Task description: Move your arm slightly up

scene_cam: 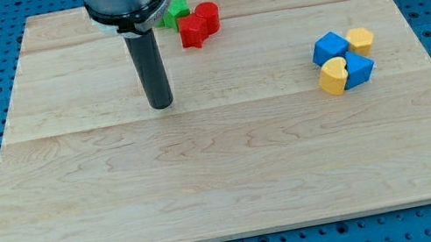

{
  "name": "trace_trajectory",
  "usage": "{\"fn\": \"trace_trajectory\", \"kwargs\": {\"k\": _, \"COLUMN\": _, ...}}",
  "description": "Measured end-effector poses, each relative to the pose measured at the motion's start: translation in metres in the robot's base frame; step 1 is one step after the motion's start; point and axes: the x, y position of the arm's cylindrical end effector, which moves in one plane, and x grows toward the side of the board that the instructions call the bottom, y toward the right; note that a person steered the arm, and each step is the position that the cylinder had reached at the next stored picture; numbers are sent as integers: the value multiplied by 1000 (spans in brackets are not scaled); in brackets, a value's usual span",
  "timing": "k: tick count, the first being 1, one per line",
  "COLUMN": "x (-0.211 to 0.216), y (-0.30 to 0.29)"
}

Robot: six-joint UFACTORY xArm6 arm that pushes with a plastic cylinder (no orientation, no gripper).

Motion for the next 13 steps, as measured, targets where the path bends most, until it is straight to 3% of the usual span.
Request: {"fn": "trace_trajectory", "kwargs": {"k": 13, "x": 8, "y": 0}}
